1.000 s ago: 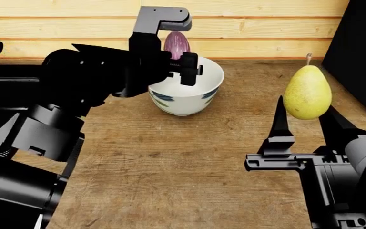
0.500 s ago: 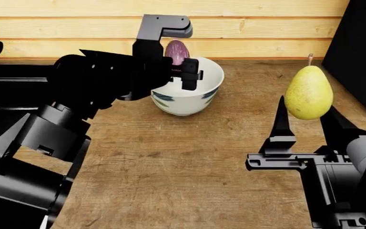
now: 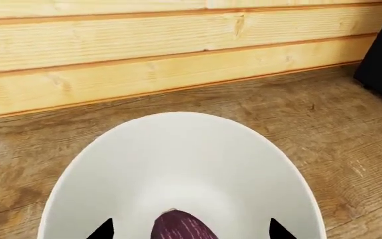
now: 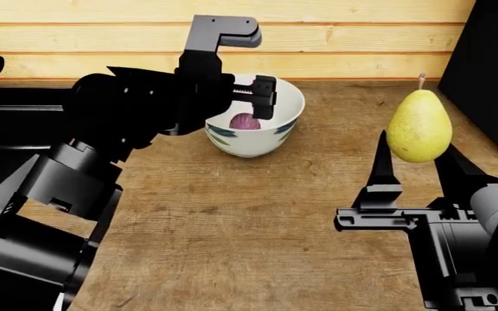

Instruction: Pick the pears and eggplants from the sink and place them in one bowl. Place the corn in the other bowl. Then turn off the sink faucet.

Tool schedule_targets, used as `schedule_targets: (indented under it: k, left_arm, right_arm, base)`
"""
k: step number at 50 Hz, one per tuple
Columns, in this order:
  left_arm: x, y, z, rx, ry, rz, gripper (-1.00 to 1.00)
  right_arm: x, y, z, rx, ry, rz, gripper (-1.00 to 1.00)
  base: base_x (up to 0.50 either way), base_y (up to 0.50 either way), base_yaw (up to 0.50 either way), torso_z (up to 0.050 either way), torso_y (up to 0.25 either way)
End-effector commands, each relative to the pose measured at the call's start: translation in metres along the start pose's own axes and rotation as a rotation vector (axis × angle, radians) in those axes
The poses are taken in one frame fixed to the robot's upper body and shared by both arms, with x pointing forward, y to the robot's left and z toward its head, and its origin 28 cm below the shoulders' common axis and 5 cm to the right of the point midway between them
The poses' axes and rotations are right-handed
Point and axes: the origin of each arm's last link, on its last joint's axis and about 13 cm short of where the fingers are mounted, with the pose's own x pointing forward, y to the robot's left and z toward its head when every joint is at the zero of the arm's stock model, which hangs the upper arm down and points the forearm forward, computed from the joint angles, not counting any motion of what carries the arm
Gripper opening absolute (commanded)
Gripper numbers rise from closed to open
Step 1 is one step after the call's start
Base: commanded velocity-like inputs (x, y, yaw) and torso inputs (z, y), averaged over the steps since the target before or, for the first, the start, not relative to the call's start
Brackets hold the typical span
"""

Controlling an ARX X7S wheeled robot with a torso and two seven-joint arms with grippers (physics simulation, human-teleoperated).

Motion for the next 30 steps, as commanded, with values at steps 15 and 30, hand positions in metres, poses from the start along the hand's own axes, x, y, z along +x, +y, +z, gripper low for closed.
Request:
schedule_targets:
  k: [15,30]
  left_arm:
    - [-0.048,0.007,0.020,-0.056,-0.245,0.017,1.00]
    - [-0.123,0.007,-0.054,-0.127,-0.504,0.032,1.00]
  right_arm:
    - [0.002,0.001,-0.001,-0.007,-0.001,0.003,-1.00]
    - [0.043,0.010,0.032,-0.093,0.138,0.025,-1.00]
  base:
    - [0.00,0.00,0.00,0.000,0.000]
    - [0.00,0.00,0.00,0.000,0.000]
